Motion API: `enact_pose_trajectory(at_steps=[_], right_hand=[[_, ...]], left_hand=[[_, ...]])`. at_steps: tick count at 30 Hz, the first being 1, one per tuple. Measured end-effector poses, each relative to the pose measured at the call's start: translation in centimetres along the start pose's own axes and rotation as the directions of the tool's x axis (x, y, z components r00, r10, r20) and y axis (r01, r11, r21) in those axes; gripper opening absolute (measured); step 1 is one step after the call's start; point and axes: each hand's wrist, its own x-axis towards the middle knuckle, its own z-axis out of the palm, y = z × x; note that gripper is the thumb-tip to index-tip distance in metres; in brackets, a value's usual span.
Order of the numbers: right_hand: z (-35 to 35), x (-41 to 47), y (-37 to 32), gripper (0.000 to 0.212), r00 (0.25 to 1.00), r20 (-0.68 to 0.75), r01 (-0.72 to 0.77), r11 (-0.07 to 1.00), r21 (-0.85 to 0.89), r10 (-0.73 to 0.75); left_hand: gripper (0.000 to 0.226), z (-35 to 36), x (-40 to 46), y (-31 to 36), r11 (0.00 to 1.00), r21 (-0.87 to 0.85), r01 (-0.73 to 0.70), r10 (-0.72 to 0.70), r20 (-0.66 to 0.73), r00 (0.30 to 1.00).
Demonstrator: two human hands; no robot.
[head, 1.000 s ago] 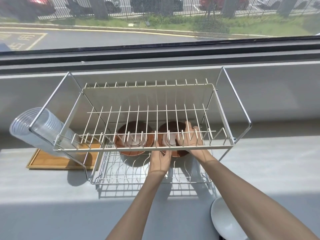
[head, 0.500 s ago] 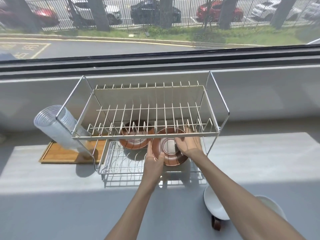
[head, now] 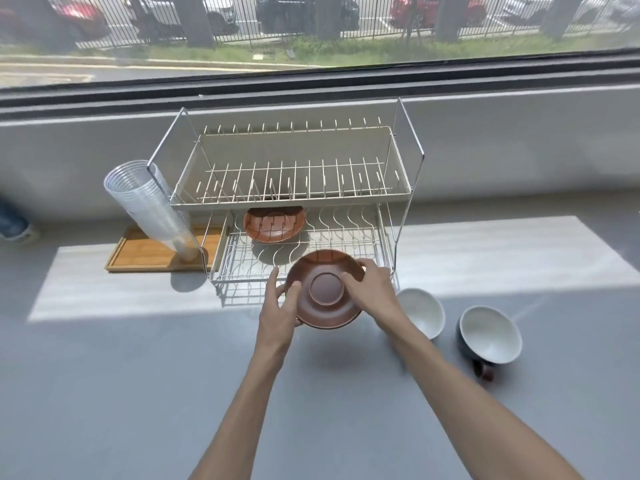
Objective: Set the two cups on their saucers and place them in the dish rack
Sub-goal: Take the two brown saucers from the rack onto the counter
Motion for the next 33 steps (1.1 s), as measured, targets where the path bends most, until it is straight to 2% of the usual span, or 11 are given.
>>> enact_pose_trajectory(at_steps=[6, 16, 25, 33], right_hand=[[1.2, -4.7, 2.5, 0.061, 1.000, 0.008, -0.012, 0.999, 0.040, 0.012], [3.2, -11.3, 9.0, 0.060, 0.991, 0.024, -0.136, 0.986, 0.098, 0.134], [1.3, -15.0, 14.7, 0.050, 0.957, -0.104, -0.247, 0.951, 0.188, 0.269], [-1.5, -16.5, 18.2, 0.047, 0.894, -0.221, -0.327, 0.904, 0.275, 0.390]], left_hand=[[0.059, -2.0, -4.4, -2.3, 0.999, -0.018, 0.050, -0.051, -0.003, 0.999], [0.057, -2.9, -9.6, -7.5, 0.989, 0.057, 0.139, -0.143, 0.056, 0.988], [0.061, 0.6, -11.4, -9.3, 0.976, 0.160, 0.148, -0.182, 0.225, 0.957], [0.072, 5.1, -12.0, -9.3, 0.966, 0.220, 0.136, -0.211, 0.365, 0.907]])
